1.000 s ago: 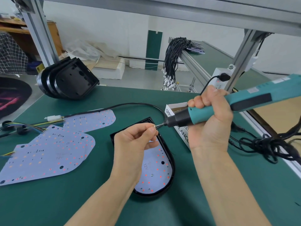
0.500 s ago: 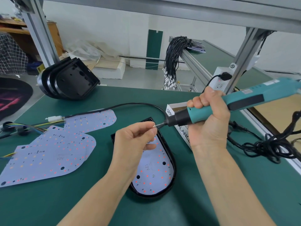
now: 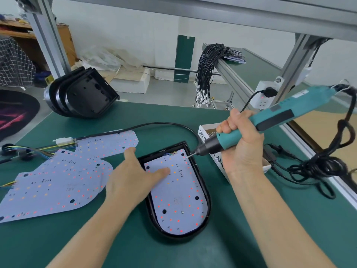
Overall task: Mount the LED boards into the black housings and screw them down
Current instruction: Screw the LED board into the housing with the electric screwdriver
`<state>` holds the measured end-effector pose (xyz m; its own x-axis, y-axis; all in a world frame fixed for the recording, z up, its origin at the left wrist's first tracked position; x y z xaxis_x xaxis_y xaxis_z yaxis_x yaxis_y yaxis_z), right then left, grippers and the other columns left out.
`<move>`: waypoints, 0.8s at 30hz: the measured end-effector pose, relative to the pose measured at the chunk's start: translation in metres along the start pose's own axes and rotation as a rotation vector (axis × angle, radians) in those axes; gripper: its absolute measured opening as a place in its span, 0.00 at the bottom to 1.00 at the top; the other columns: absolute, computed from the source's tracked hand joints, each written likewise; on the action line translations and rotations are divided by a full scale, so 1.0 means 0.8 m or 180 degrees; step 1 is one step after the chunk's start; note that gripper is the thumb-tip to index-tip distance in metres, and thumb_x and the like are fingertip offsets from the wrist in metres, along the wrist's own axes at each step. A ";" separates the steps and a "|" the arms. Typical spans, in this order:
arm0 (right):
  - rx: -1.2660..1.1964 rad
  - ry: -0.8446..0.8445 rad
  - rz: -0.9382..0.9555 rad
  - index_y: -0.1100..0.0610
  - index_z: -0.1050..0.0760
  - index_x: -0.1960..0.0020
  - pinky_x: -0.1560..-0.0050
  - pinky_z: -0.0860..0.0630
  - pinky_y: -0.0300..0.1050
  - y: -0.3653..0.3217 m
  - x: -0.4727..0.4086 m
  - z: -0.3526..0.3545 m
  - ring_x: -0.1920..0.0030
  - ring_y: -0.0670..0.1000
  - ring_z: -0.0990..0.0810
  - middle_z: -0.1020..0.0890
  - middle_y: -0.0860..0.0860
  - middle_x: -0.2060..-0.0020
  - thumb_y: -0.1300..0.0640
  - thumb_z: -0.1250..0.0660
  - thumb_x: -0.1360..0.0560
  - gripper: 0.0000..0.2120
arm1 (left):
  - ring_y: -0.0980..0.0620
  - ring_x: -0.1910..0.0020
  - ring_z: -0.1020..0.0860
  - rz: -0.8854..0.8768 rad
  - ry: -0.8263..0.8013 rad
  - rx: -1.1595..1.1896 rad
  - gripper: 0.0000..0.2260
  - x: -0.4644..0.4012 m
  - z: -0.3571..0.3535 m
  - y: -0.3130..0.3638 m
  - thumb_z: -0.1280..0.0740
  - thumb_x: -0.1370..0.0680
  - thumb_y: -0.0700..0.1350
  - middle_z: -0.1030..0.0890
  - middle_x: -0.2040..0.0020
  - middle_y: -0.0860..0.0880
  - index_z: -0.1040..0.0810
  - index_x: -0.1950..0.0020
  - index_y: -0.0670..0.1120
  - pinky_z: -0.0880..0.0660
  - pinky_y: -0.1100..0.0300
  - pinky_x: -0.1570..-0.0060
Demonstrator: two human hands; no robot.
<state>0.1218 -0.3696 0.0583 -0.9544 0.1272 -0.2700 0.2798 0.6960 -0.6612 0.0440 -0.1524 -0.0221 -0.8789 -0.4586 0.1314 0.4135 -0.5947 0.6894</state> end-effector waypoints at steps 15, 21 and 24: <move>0.0465 -0.0041 -0.0106 0.54 0.36 0.67 0.68 0.29 0.39 0.019 -0.013 0.023 0.74 0.48 0.33 0.33 0.49 0.75 0.66 0.32 0.31 0.14 | 0.42 0.58 0.17 0.0168 -0.0544 0.1743 0.12 -0.024 -0.038 0.017 0.23 0.36 0.33 0.15 0.61 0.45 0.20 0.57 0.42 0.20 0.49 0.54; 0.0527 -0.0098 -0.0087 0.54 0.36 0.67 0.69 0.30 0.39 0.027 -0.017 0.024 0.75 0.48 0.33 0.33 0.49 0.76 0.67 0.33 0.31 0.15 | 0.44 0.61 0.16 0.0112 -0.0542 0.1712 0.11 -0.024 -0.037 0.016 0.23 0.36 0.33 0.15 0.64 0.49 0.19 0.59 0.44 0.19 0.50 0.56; 0.0563 -0.0152 -0.0076 0.53 0.35 0.69 0.69 0.30 0.39 0.030 -0.018 0.024 0.75 0.48 0.33 0.32 0.48 0.77 0.67 0.33 0.31 0.16 | 0.44 0.61 0.16 0.0112 -0.0545 0.1692 0.12 -0.023 -0.036 0.016 0.23 0.36 0.33 0.15 0.64 0.49 0.19 0.58 0.44 0.19 0.50 0.56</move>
<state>0.1445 -0.3682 0.0330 -0.9562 0.0755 -0.2830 0.2751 0.5627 -0.7795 0.0724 -0.1706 -0.0365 -0.9111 -0.3322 0.2441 0.3053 -0.1459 0.9410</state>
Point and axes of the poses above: each hand's wrist, its own x-axis away from the middle knuckle, its own z-axis out of the back of the hand, y = z × x, the point moved 7 cm from there along -x, towards the middle knuckle
